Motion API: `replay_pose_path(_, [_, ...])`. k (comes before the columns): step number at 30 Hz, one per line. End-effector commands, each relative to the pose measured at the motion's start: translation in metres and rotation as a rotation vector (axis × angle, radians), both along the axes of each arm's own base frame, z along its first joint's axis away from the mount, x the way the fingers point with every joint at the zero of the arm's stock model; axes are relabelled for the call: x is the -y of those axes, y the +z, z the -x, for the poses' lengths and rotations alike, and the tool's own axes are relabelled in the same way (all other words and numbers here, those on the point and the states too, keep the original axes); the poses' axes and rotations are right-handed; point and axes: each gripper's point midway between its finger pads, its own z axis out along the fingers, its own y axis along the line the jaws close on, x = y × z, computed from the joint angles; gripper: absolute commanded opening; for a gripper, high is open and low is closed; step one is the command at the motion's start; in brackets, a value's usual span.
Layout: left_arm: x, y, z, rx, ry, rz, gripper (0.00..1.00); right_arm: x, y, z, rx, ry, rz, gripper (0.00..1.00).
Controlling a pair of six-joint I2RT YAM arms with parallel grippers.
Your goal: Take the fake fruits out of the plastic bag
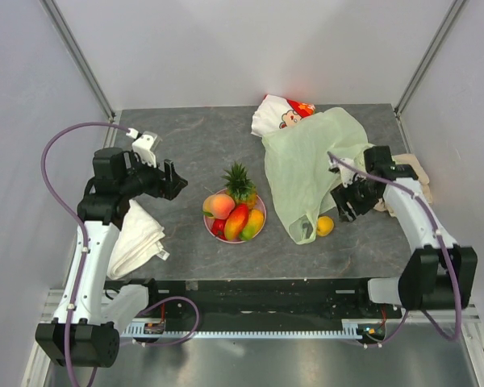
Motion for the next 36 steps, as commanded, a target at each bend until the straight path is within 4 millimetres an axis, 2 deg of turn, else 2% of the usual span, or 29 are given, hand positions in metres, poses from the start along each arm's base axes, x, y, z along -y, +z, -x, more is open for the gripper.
replay_pose_path(1, [-0.004,0.013,0.000,0.045,-0.007,-0.031,0.83,0.002,0.014,-0.033,-0.119,-0.306,-0.241,0.71])
replay_pose_path(3, [-0.007,0.008,0.001,0.033,-0.005,-0.049,0.83,0.001,0.019,-0.036,-0.192,-0.412,-0.349,0.71])
replay_pose_path(6, [-0.009,-0.004,0.001,0.005,-0.008,-0.072,0.83,-0.005,0.011,-0.034,-0.277,-0.520,-0.422,0.70])
replay_pose_path(8, [-0.010,-0.006,0.001,-0.003,-0.014,-0.084,0.83,-0.015,0.010,-0.037,-0.318,-0.575,-0.496,0.68])
replay_pose_path(10, [-0.013,-0.007,0.000,-0.014,-0.013,-0.104,0.83,-0.022,0.002,-0.034,-0.397,-0.674,-0.539,0.66])
replay_pose_path(14, [-0.021,-0.010,-0.004,-0.021,-0.006,-0.168,0.83,-0.032,-0.022,-0.010,-0.524,-0.769,-0.561,0.66])
replay_pose_path(18, [-0.027,-0.014,-0.010,-0.037,0.003,-0.206,0.83,-0.035,-0.040,0.005,-0.597,-0.855,-0.553,0.67])
replay_pose_path(22, [-0.031,-0.020,-0.012,-0.055,0.000,-0.235,0.83,-0.036,-0.048,0.000,-0.646,-0.923,-0.595,0.67])
replay_pose_path(26, [-0.034,-0.024,-0.012,-0.069,0.000,-0.256,0.83,-0.040,-0.051,-0.019,-0.634,-0.939,-0.669,0.69])
replay_pose_path(29, [-0.034,-0.028,-0.011,-0.080,-0.004,-0.261,0.83,-0.038,-0.058,-0.025,-0.636,-0.970,-0.659,0.70])
replay_pose_path(34, [-0.046,-0.028,-0.013,-0.088,0.035,-0.259,0.83,-0.034,-0.077,-0.017,-0.674,-1.000,-0.604,0.68])
replay_pose_path(36, [-0.046,-0.027,-0.013,-0.088,0.037,-0.256,0.83,-0.037,-0.081,-0.016,-0.691,-0.995,-0.607,0.63])
